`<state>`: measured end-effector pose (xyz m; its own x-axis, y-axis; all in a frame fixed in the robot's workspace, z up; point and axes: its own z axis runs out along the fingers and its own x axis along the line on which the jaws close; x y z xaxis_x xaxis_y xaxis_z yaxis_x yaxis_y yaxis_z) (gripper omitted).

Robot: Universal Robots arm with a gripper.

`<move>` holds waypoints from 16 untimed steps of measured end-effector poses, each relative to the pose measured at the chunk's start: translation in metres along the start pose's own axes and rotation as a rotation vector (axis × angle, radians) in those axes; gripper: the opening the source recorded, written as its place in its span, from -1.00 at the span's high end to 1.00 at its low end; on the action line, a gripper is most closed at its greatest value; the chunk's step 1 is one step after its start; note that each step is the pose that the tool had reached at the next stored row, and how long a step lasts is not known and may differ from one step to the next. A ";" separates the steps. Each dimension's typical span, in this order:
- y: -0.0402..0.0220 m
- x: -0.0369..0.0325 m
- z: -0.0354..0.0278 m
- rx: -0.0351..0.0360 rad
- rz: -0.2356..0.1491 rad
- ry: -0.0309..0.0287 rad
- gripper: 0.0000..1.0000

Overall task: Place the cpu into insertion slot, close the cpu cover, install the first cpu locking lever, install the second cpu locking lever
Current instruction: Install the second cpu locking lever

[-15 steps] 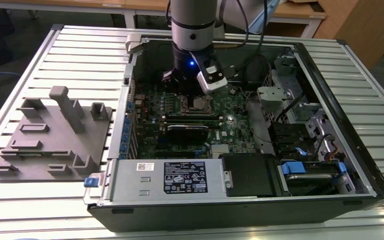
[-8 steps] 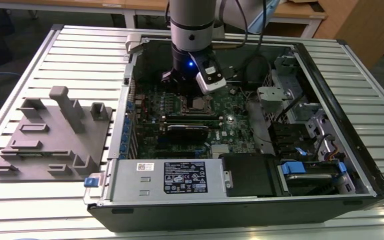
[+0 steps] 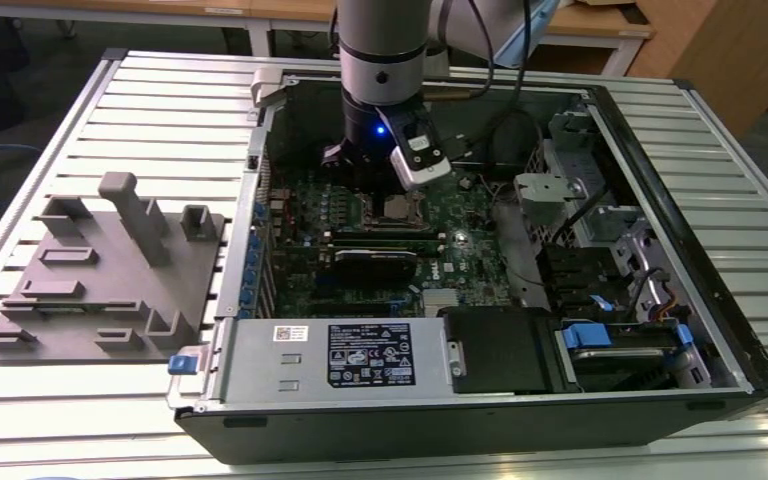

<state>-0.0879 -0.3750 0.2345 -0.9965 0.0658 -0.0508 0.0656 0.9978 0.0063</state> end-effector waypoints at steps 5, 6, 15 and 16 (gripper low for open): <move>-0.0011 0.0011 0.0007 -0.0001 0.000 -0.0001 0.80; -0.0013 0.0011 0.0007 -0.0001 0.000 -0.0001 0.80; -0.0035 0.0041 0.0021 0.0000 0.000 0.0000 0.80; -0.0035 0.0042 0.0023 0.0000 0.000 0.0000 0.80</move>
<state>-0.0922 -0.3781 0.2320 -0.9965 0.0658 -0.0509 0.0656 0.9978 0.0064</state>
